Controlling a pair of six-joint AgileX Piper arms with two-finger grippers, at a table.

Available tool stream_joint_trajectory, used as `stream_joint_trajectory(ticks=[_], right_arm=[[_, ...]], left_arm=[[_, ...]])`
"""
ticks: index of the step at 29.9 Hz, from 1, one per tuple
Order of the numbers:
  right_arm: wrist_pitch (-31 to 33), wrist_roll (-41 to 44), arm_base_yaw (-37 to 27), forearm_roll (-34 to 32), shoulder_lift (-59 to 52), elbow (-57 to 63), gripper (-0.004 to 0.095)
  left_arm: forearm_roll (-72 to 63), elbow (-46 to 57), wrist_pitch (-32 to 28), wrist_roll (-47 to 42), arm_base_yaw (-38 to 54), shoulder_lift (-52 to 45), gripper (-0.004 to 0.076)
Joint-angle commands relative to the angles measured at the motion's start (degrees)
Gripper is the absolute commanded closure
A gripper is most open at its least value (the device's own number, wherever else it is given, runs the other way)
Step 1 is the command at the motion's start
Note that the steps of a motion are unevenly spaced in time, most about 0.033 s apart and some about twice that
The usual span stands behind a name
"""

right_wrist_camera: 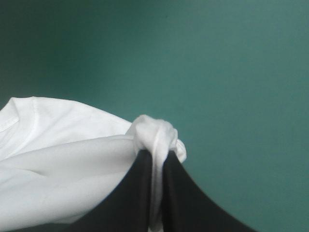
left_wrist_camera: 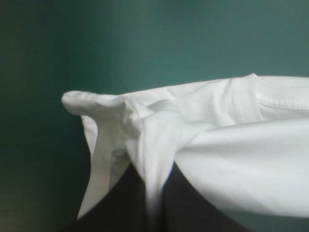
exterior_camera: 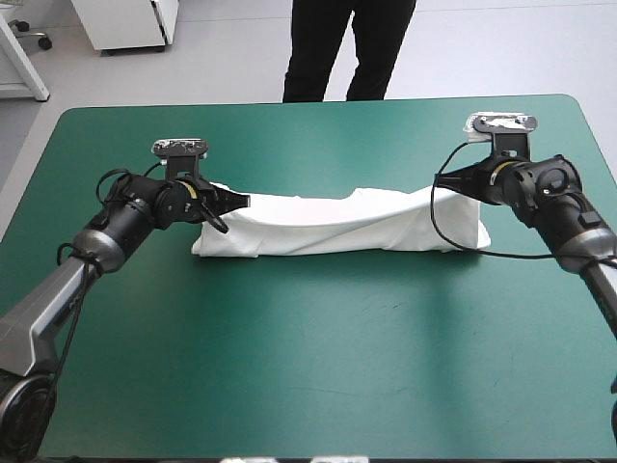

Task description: Fold the cloth

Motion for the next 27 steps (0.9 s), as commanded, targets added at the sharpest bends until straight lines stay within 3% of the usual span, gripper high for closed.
stream_joint_trajectory(ticks=[1, 6, 10, 12, 16, 20, 22, 27], right_arm=[[-7.12, -0.03, -0.71, -0.99, 1.6, -2.0, 0.0925], [-7.8, -0.94, -0.71, 1.57, 6.38, -2.0, 0.0913], [-5.79, -6.63, -0.71, 7.32, 9.14, -2.0, 0.0771], [-5.26, -7.23, -0.71, 8.04, 9.49, -2.0, 0.0679], [-1.6, -7.5, -0.71, 7.15, 9.11, -3.61, 0.0476], [2.61, -7.76, -0.71, 5.29, 6.44, -6.51, 0.0428], [4.22, -7.85, -0.71, 3.06, 3.99, -7.87, 0.0428], [9.89, -6.81, -0.71, -5.44, -2.96, -8.81, 0.0428]], left_arm=[[1.15, -2.12, -7.67, -1.08, -0.1, 0.85, 0.0733], [0.88, -2.12, -10.64, -0.95, -0.1, 4.72, 0.0732], [0.76, -2.12, -10.53, -0.71, -0.1, 6.94, 0.0715], [0.76, -2.12, -10.53, -0.71, -0.1, 7.22, 0.0663], [0.85, -2.12, -9.62, -0.56, -0.1, 6.55, 0.0428], [1.67, -2.12, -6.13, -0.56, -0.1, 3.42, 0.0217], [3.89, -2.12, -3.46, -0.56, -0.1, 0.72, 0.0185], [3.65, -2.12, 3.13, 0.87, -0.1, -7.68, 0.0197]])
